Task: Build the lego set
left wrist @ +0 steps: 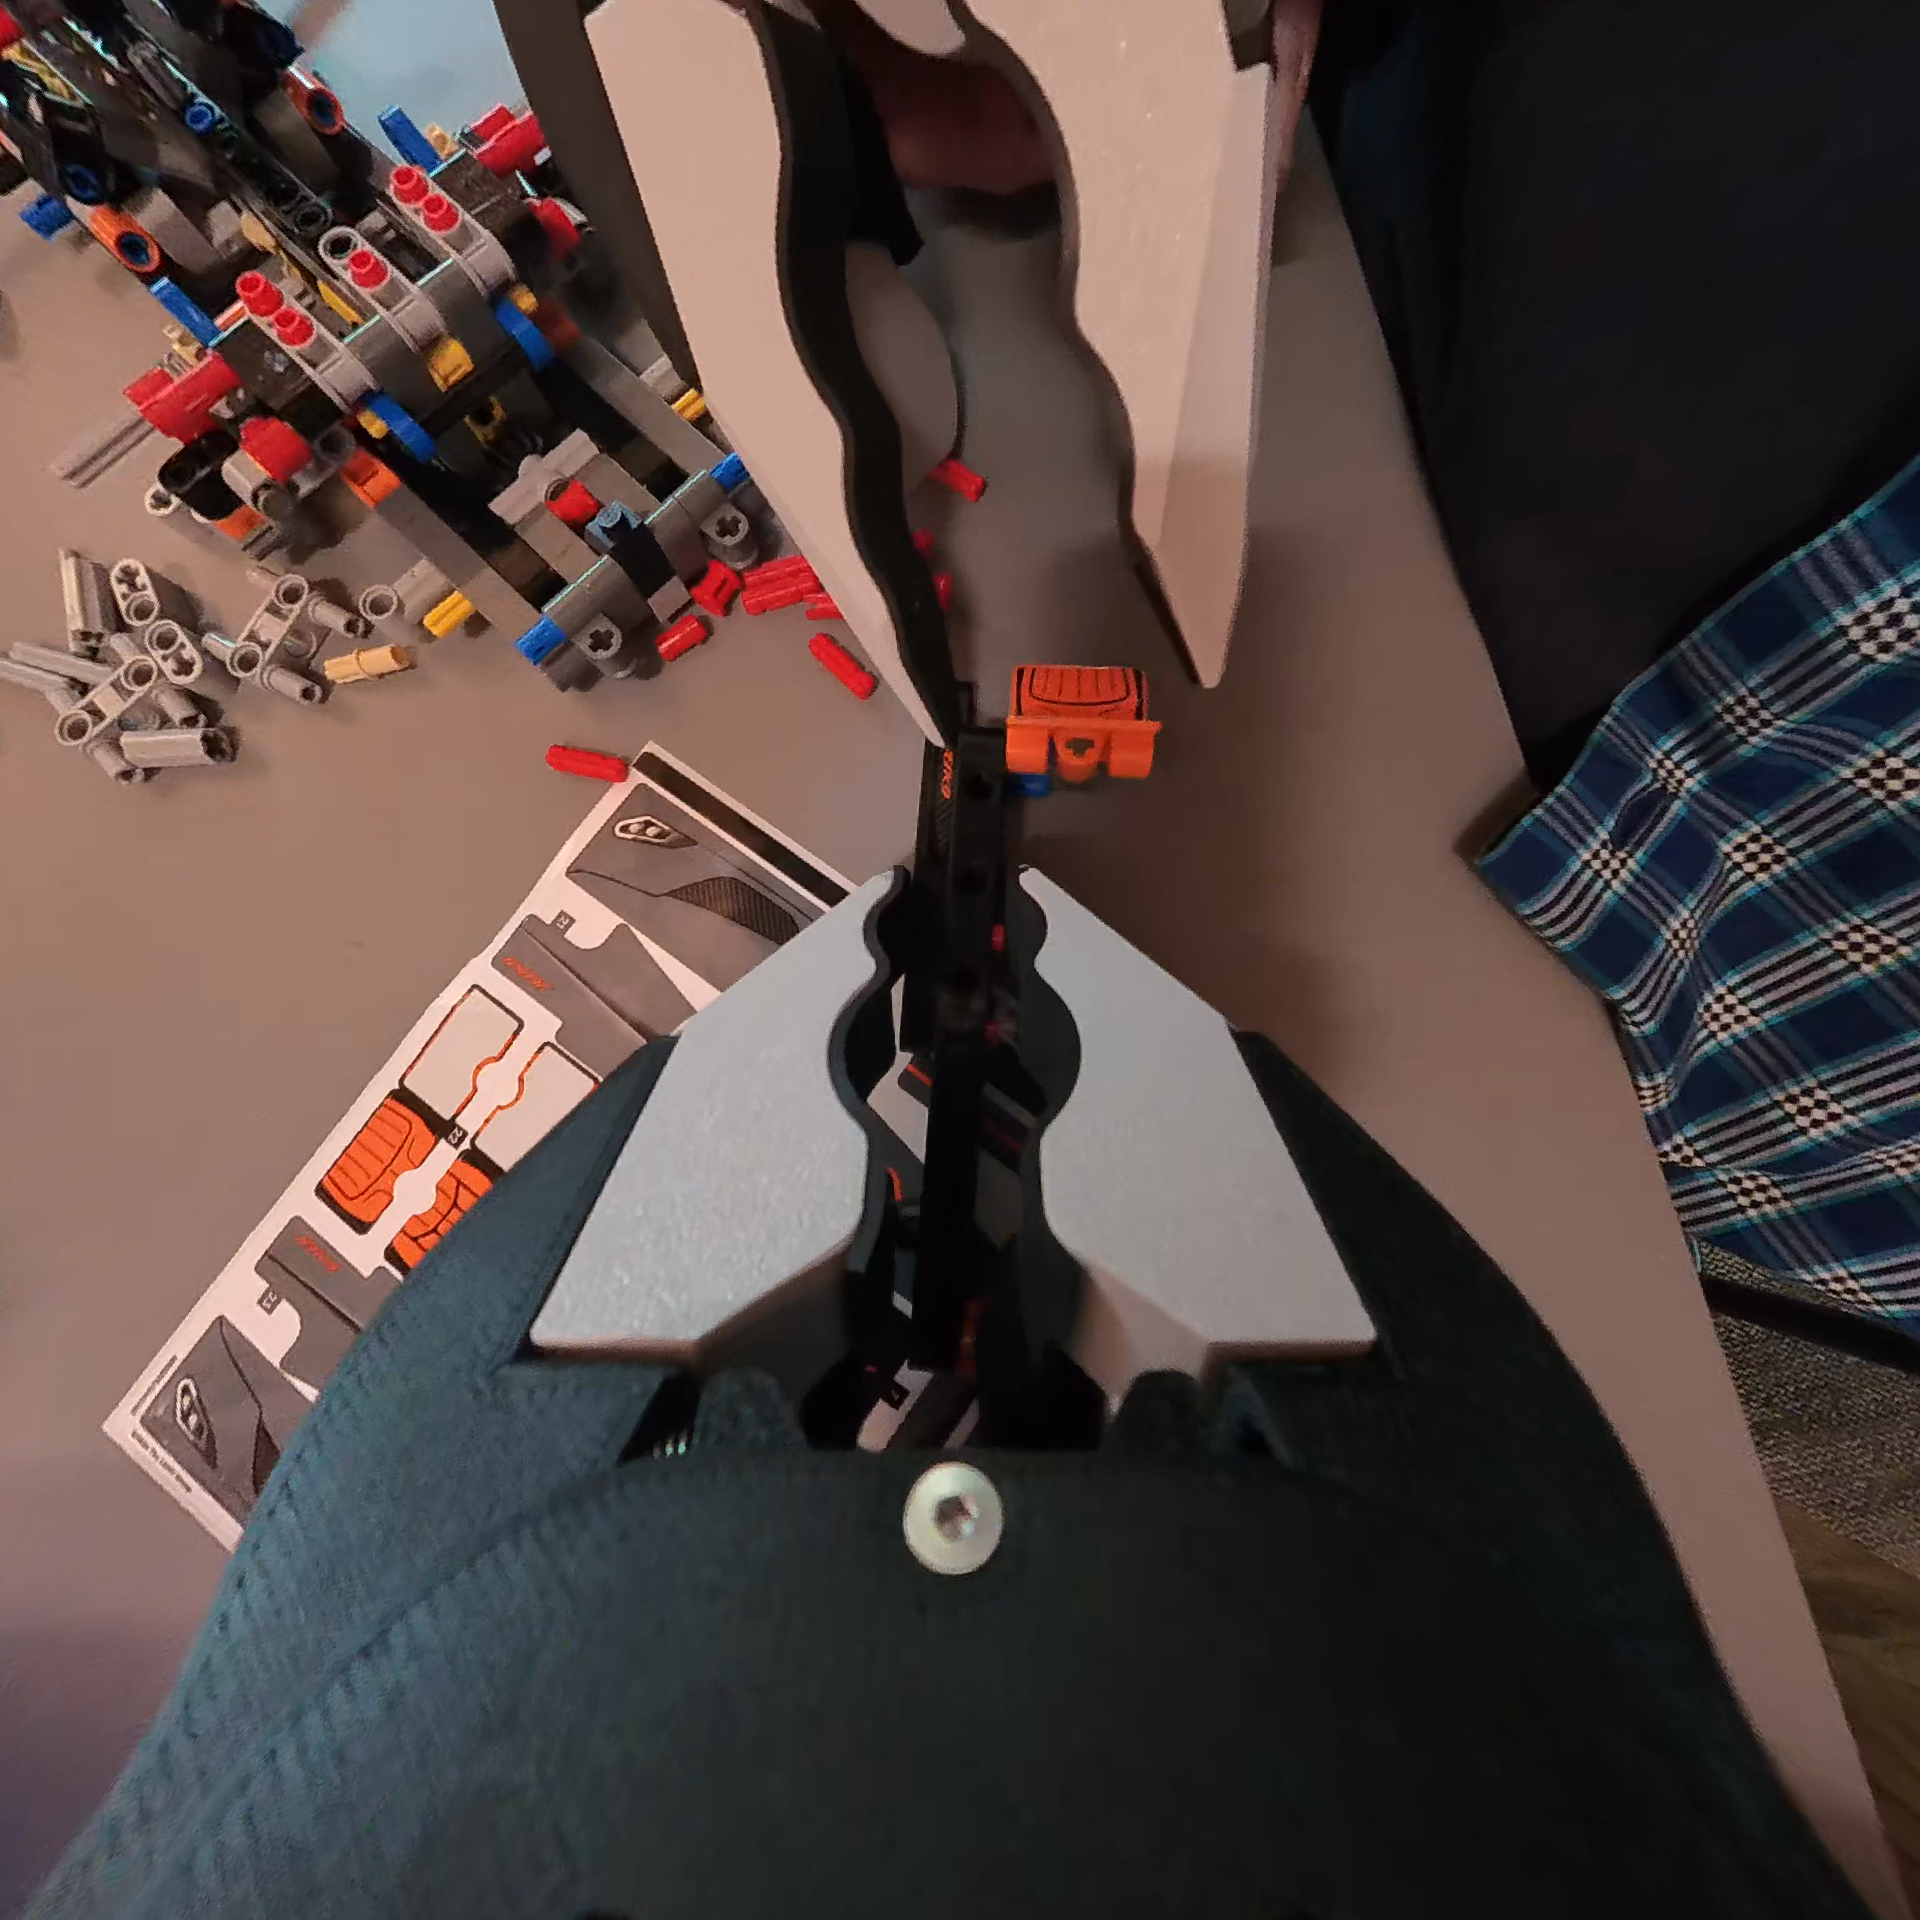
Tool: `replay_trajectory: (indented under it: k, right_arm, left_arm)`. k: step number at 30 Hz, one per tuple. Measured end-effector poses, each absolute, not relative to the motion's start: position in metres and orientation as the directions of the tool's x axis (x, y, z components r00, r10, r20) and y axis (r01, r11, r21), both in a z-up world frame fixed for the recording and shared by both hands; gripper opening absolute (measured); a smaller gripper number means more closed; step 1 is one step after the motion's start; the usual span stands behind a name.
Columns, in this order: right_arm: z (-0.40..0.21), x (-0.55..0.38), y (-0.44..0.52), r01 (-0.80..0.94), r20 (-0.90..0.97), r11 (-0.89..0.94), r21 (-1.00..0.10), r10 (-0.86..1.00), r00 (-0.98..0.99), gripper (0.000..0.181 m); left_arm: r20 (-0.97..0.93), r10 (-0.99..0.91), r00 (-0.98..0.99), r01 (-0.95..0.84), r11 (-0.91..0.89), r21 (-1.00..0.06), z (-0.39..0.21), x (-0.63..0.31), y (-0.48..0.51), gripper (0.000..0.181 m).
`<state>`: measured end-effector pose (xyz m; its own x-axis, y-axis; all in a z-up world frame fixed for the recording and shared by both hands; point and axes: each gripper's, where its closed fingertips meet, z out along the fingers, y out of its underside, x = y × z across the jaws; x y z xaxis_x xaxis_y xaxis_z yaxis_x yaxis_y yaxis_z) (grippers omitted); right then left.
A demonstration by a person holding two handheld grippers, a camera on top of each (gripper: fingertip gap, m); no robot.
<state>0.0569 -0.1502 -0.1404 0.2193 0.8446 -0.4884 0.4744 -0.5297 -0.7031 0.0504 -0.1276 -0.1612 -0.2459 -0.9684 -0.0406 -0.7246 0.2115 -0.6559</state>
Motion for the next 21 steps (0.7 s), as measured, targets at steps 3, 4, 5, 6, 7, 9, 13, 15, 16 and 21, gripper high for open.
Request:
replay_trajectory:
  k: [3,4,5,6,7,9,13,15,16,21]
  right_arm:
    - [-0.1403,0.0553,-0.1504,0.481,-0.476,-0.518,-0.707,0.852,0.216,0.042]
    - [-0.1402,0.0547,-0.1502,0.482,-0.468,-0.510,-0.712,0.857,0.215,0.042]
    - [-0.1404,0.0544,-0.1497,0.483,-0.462,-0.506,-0.714,0.860,0.219,0.042]
    - [-0.1406,0.0541,-0.1497,0.485,-0.460,-0.506,-0.714,0.860,0.219,0.042]
    - [-0.1407,0.0536,-0.1502,0.489,-0.459,-0.502,-0.713,0.862,0.216,0.043]
    - [-0.1414,0.0531,-0.1507,0.502,-0.442,-0.484,-0.716,0.872,0.211,0.042]
    - [-0.1426,0.0504,-0.1516,0.538,-0.393,-0.438,-0.721,0.897,0.204,0.043]
    - [-0.1429,0.0503,-0.1511,0.544,-0.384,-0.428,-0.722,0.901,0.201,0.043]
    - [-0.1430,0.0502,-0.1510,0.546,-0.382,-0.427,-0.721,0.902,0.200,0.043]
    - [-0.1429,0.0494,-0.1509,0.550,-0.380,-0.423,-0.720,0.904,0.198,0.044]
  left_arm:
    - [-0.035,-0.968,-0.248,-0.722,0.209,-0.659,-0.1612,0.0507,-0.1274,0.017]
    - [-0.037,-0.968,-0.250,-0.721,0.211,-0.660,-0.1614,0.0506,-0.1275,0.017]
    - [-0.037,-0.968,-0.250,-0.721,0.211,-0.659,-0.1614,0.0504,-0.1277,0.017]
    - [-0.037,-0.968,-0.249,-0.721,0.211,-0.660,-0.1617,0.0509,-0.1273,0.017]
    - [-0.037,-0.968,-0.249,-0.720,0.210,-0.661,-0.1617,0.0508,-0.1272,0.017]
    - [-0.034,-0.968,-0.248,-0.720,0.208,-0.662,-0.1619,0.0513,-0.1272,0.017]
    - [-0.033,-0.968,-0.248,-0.720,0.207,-0.663,-0.1618,0.0509,-0.1275,0.017]
    - [-0.031,-0.968,-0.248,-0.720,0.205,-0.663,-0.1618,0.0508,-0.1277,0.017]
    - [-0.030,-0.968,-0.248,-0.720,0.205,-0.663,-0.1618,0.0503,-0.1279,0.017]
    - [-0.030,-0.969,-0.246,-0.721,0.204,-0.662,-0.1616,0.0500,-0.1279,0.017]
